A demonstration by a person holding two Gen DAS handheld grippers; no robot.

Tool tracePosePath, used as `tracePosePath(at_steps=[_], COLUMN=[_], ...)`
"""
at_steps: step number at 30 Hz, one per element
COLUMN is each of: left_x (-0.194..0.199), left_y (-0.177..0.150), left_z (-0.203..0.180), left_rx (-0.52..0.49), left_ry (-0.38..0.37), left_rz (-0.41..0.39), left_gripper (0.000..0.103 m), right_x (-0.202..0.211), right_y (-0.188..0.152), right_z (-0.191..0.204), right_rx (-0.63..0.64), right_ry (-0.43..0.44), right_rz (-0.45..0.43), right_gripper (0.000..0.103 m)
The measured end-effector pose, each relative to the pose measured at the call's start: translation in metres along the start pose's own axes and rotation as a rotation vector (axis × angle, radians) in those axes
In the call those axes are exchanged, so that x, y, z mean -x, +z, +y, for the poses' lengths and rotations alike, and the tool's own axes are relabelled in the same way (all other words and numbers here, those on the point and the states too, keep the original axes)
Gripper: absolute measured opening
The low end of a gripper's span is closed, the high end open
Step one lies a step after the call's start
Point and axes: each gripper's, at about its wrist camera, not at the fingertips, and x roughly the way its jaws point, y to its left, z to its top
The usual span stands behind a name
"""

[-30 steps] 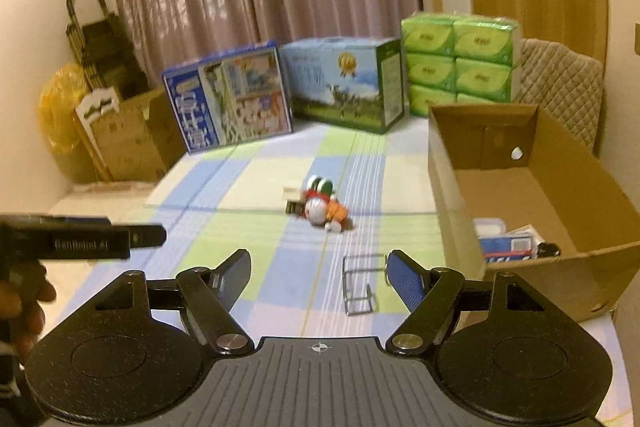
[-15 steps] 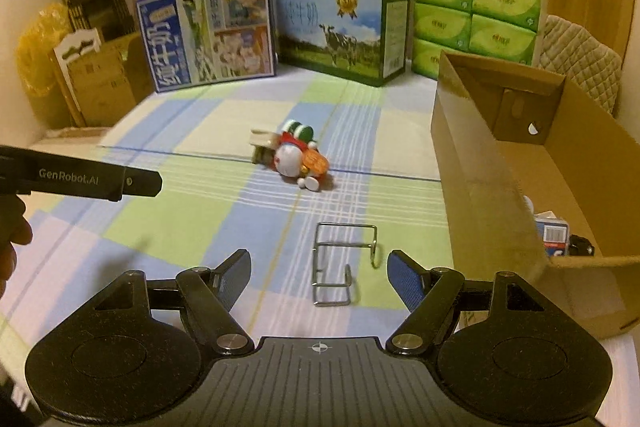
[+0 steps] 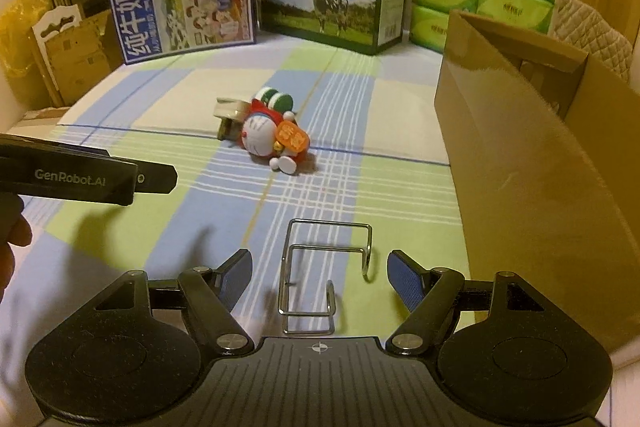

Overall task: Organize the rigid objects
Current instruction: 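Lower the right tool around the steel wire rack and close on it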

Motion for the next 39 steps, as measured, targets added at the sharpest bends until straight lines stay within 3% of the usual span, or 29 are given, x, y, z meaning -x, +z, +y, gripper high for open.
tracePosePath(at_steps=[11, 16, 24, 34, 39], left_x=[-0.006, -0.007, -0.007, -0.013, -0.025], left_y=[-0.003, -0.003, -0.003, 0.000, 0.009], left_z=[-0.001, -0.003, -0.002, -0.005, -0.009], left_rx=[-0.028, -0.035, -0.030, -0.034, -0.019], left_ry=[0.000, -0.007, -0.008, -0.036, -0.093], left_rz=[0.025, 0.027, 0.029, 0.019, -0.004], left_gripper=[0.083, 0.083, 0.083, 0.083, 0.083], right_x=[-0.019, -0.023, -0.024, -0.017, -0.019], right_y=[0.004, 0.005, 0.005, 0.011, 0.020], right_z=[-0.005, -0.012, -0.011, -0.013, -0.015], right_rx=[-0.016, -0.025, -0.013, -0.042, -0.055], right_ry=[0.021, 0.010, 0.011, -0.012, -0.011], right_rz=[0.051, 0.059, 0.060, 0.027, 0.007], right_gripper=[0.071, 0.060, 0.050, 0.050, 0.050])
